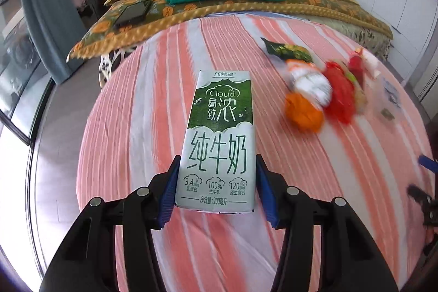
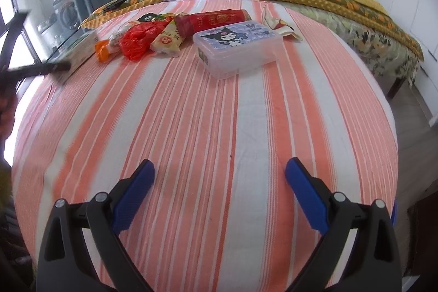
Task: Collect trash
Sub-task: 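Grasp the green-and-white milk carton with the left tool while the right tool grasps the clear card box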
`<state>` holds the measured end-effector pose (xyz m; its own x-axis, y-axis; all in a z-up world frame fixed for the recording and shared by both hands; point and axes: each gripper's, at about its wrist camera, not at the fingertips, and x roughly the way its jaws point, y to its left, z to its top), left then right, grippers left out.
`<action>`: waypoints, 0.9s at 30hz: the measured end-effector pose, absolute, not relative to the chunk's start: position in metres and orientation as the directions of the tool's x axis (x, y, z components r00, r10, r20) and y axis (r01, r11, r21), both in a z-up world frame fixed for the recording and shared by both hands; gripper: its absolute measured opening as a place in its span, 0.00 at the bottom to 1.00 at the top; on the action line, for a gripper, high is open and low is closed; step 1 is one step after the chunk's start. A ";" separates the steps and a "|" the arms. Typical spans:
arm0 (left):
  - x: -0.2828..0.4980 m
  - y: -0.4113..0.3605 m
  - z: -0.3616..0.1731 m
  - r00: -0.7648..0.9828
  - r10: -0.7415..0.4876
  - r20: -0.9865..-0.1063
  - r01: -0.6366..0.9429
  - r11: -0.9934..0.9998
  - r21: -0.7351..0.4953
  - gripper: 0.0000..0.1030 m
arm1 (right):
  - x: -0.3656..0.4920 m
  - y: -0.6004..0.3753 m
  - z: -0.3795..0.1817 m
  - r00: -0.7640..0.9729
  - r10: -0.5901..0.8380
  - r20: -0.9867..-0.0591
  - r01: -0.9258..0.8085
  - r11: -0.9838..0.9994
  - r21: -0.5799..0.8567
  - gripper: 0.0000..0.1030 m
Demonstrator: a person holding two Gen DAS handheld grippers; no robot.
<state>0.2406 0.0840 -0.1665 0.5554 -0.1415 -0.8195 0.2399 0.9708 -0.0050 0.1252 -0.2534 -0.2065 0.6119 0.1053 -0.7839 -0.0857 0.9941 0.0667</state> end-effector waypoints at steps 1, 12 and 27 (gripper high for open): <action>0.229 0.081 -0.166 0.559 -0.142 -0.817 0.241 0.971 -0.004 0.50 | 0.131 -0.255 -0.204 0.605 0.129 -0.786 -0.069 0.992 0.110 0.92; 0.172 0.057 -0.168 0.604 -0.103 -0.790 0.188 0.982 0.015 0.50 | 0.273 -0.246 -0.177 0.556 0.017 -0.831 0.281 0.937 0.207 0.92; 0.148 0.040 -0.167 0.607 -0.165 -0.777 0.183 0.981 -0.065 0.50 | 0.190 -0.253 -0.189 0.564 0.153 -0.811 -0.146 0.986 0.085 0.67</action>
<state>0.1478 0.0396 -0.1666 0.6069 -0.1654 -0.7774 0.1834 0.9809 -0.0654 0.1905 -0.2534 -0.1890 0.5645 0.1535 -0.8110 -0.1457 0.9857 0.0851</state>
